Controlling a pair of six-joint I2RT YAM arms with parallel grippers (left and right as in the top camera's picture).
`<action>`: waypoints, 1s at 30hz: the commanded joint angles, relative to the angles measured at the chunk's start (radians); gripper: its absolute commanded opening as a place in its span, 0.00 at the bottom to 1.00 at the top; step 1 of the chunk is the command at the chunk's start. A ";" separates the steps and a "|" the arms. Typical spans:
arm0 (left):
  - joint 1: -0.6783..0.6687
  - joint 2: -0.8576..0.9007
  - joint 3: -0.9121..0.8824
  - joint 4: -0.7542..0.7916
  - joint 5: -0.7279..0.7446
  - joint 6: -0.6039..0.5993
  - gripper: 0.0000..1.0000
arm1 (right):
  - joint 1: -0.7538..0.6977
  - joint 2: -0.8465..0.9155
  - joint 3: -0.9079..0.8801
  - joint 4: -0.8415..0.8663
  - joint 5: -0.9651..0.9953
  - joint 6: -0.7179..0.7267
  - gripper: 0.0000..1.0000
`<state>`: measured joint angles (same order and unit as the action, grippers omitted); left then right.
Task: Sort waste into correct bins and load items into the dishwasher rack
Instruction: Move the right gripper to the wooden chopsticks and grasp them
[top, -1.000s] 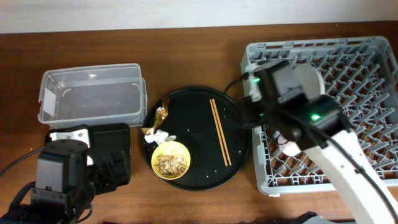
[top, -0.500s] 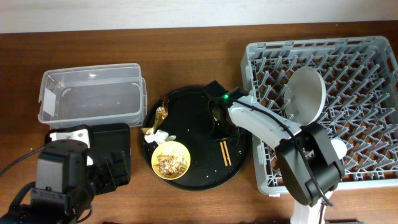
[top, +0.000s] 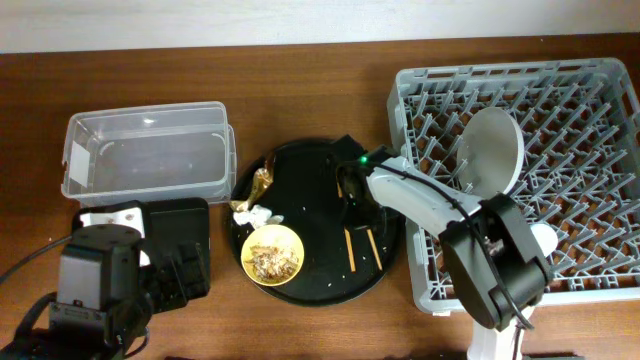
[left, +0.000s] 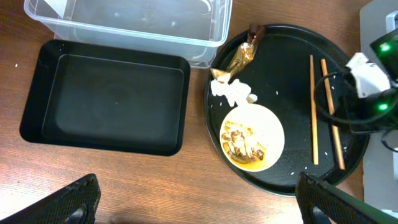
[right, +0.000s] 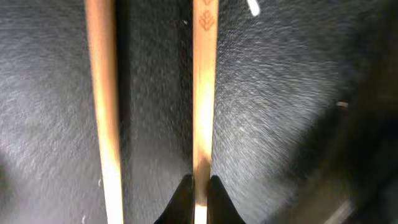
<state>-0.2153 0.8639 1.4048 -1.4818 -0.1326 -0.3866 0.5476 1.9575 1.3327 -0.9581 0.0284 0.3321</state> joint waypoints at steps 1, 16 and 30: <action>0.003 -0.001 0.007 -0.001 -0.014 -0.010 1.00 | -0.013 -0.194 0.076 -0.019 0.010 -0.001 0.04; 0.003 -0.001 0.007 -0.001 -0.014 -0.010 1.00 | -0.245 -0.312 0.078 -0.074 -0.035 -0.166 0.40; 0.003 -0.001 0.007 -0.001 -0.014 -0.010 1.00 | 0.050 0.099 0.060 0.032 -0.070 0.070 0.38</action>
<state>-0.2153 0.8639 1.4048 -1.4818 -0.1322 -0.3866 0.5938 1.9896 1.4025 -0.9260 -0.0147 0.3817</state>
